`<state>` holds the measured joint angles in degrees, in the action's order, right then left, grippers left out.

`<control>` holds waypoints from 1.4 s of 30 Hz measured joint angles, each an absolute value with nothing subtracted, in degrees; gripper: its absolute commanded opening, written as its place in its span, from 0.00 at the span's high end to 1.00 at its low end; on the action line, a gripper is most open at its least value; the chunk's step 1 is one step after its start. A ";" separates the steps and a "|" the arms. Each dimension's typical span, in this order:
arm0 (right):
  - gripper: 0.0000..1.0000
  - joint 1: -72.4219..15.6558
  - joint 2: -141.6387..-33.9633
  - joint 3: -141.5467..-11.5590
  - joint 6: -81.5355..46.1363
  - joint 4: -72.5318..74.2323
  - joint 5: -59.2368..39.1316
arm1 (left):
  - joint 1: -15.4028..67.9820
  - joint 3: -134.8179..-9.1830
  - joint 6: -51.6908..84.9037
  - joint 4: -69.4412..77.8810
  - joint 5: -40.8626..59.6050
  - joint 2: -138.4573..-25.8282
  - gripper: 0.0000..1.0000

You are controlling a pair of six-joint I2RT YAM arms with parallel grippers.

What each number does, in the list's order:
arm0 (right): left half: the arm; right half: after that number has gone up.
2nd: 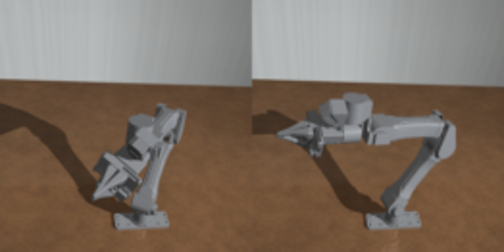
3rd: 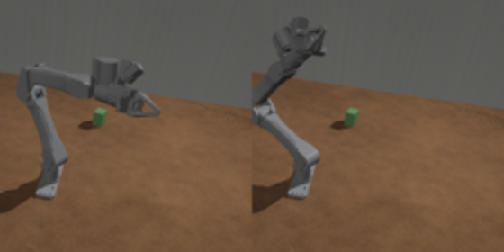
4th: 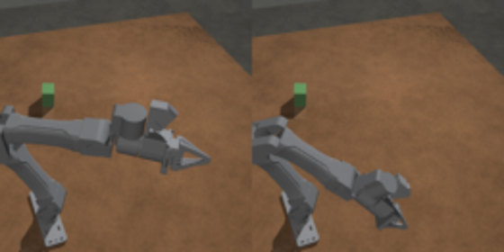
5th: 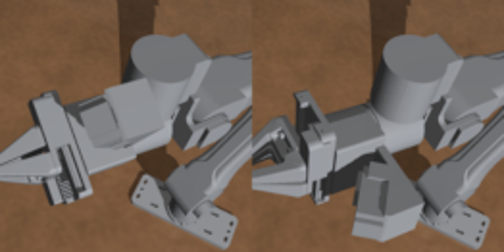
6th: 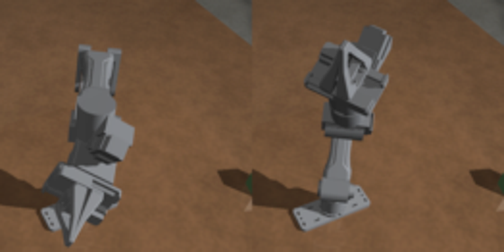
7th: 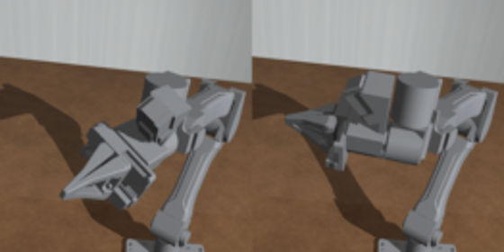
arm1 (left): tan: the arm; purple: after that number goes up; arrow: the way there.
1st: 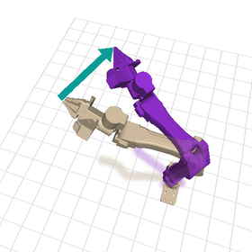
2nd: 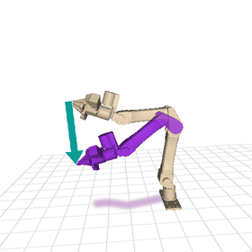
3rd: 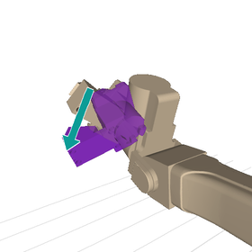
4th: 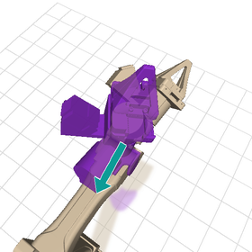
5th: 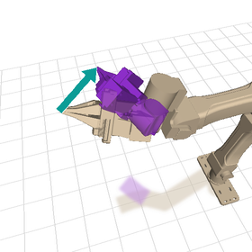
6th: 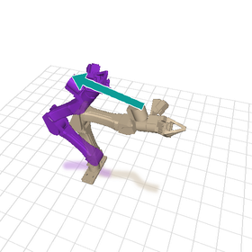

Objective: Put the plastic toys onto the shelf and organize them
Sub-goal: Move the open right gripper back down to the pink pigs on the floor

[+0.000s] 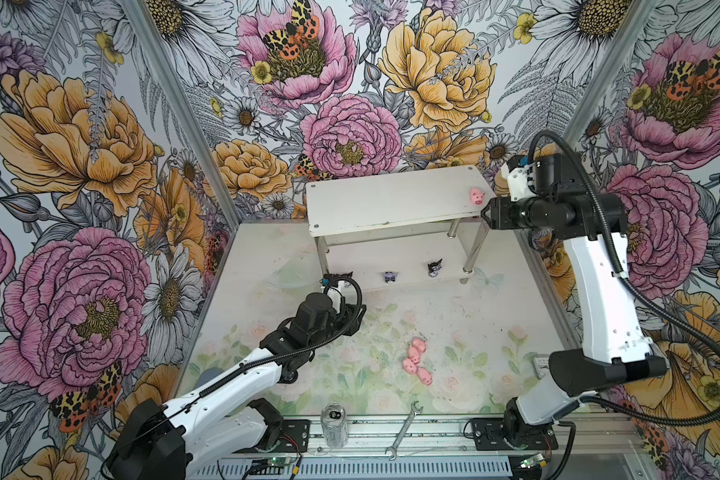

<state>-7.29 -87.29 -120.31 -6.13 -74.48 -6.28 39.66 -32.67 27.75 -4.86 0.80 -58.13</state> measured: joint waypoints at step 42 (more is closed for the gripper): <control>0.49 -59.35 -71.75 -33.98 -42.61 -33.28 6.17 | 42.30 -34.61 29.89 0.30 5.65 -77.47 0.57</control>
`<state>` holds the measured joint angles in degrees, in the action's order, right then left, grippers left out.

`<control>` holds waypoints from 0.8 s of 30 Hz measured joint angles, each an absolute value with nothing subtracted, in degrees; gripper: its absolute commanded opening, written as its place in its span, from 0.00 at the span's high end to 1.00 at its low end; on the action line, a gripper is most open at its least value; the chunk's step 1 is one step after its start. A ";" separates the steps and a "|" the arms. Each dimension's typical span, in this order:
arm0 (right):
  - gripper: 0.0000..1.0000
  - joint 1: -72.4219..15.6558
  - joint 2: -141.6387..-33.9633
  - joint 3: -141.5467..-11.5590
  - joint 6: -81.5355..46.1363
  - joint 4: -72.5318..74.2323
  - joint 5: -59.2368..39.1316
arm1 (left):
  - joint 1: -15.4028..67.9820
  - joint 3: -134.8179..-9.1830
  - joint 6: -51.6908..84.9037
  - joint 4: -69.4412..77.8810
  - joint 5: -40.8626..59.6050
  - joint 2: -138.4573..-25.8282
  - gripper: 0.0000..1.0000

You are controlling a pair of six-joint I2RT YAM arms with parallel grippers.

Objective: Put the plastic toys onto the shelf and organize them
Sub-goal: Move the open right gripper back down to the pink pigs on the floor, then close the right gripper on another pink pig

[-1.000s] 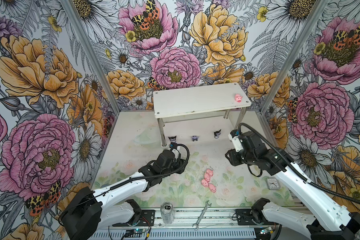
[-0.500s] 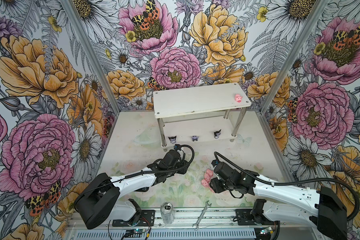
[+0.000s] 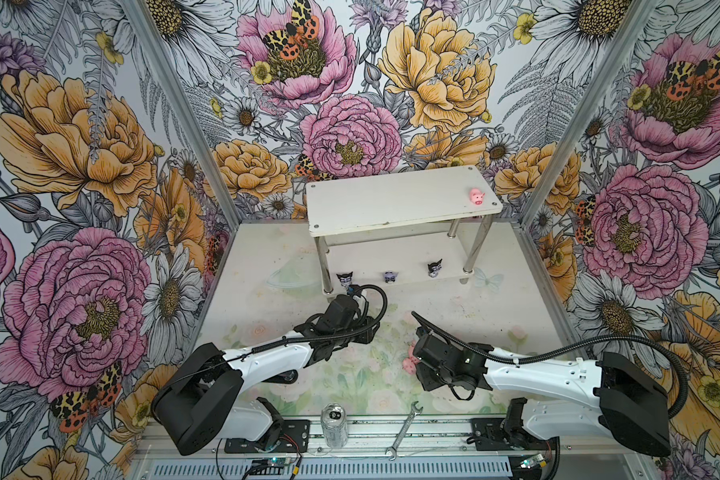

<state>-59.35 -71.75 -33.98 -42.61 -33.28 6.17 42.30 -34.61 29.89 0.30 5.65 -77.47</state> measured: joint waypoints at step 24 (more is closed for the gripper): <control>0.52 -53.12 -55.88 -25.23 -48.01 -32.36 3.05 | 41.76 -34.61 29.89 1.39 7.66 -78.39 0.58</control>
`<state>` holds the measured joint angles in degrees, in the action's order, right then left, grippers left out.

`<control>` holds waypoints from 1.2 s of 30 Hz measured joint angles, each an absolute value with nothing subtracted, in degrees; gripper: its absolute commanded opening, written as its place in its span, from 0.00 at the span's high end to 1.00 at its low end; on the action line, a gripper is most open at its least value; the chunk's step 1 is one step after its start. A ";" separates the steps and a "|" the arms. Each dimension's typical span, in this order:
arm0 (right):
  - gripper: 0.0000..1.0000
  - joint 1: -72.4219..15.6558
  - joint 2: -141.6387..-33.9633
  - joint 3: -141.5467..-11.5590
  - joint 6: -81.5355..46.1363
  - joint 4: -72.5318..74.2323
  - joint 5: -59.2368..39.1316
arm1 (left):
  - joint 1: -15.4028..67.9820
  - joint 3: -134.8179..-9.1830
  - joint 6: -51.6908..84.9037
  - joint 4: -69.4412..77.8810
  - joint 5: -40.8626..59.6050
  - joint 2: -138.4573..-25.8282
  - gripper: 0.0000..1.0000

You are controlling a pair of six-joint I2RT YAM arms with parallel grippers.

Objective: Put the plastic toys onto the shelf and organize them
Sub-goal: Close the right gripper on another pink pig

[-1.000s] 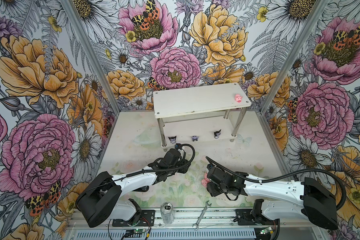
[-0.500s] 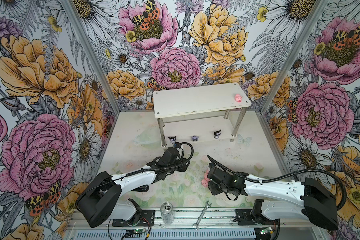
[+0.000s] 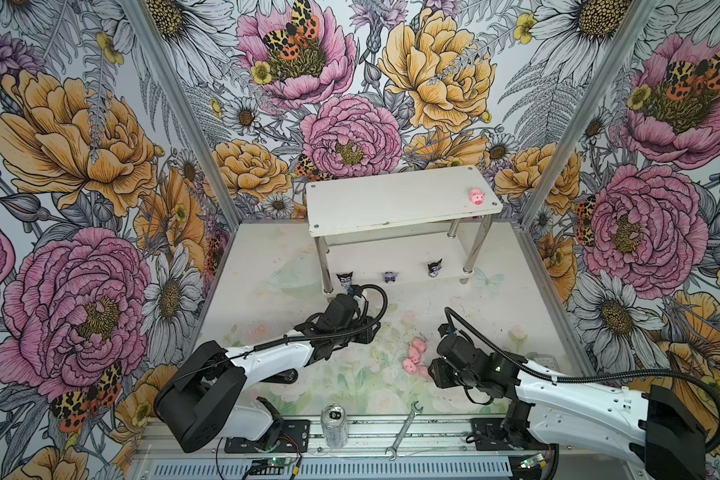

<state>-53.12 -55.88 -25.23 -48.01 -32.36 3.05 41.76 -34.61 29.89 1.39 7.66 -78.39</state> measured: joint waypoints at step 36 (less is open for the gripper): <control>0.81 -51.96 -51.99 -20.03 -44.84 -20.95 16.49 | 41.76 -34.50 30.09 3.31 8.91 -80.40 0.58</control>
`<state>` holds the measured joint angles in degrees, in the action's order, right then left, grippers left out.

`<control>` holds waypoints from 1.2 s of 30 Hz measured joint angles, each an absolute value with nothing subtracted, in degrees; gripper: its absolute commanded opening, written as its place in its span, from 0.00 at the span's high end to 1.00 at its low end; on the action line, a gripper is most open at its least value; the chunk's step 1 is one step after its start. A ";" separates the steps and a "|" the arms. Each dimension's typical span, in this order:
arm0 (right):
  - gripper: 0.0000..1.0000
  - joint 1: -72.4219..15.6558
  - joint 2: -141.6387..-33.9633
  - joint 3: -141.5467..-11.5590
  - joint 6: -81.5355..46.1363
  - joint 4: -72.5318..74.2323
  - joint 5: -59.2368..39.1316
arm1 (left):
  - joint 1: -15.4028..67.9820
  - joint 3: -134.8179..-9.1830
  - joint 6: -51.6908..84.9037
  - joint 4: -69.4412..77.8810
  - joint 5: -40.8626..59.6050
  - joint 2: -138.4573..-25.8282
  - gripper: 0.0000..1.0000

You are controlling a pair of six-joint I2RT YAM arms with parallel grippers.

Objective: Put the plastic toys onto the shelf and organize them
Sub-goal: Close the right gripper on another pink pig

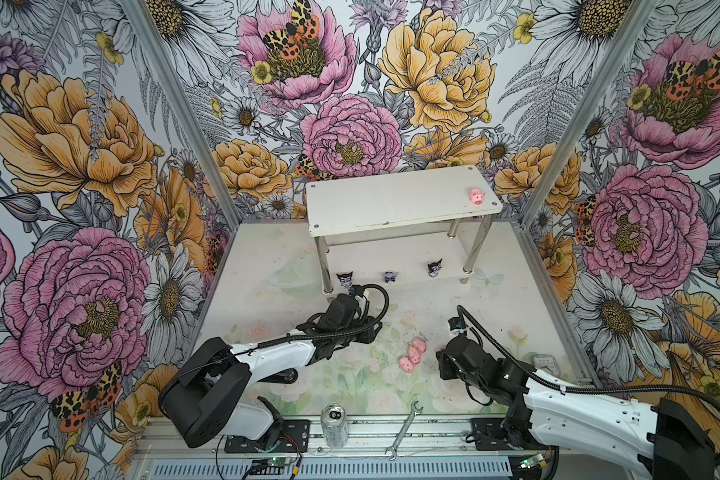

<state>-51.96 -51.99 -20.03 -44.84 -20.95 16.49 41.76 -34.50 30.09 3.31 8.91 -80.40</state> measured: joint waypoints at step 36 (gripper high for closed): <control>0.43 -57.36 -55.11 -18.15 -51.59 -20.32 21.10 | 41.71 -35.55 30.06 3.33 9.54 -80.09 0.58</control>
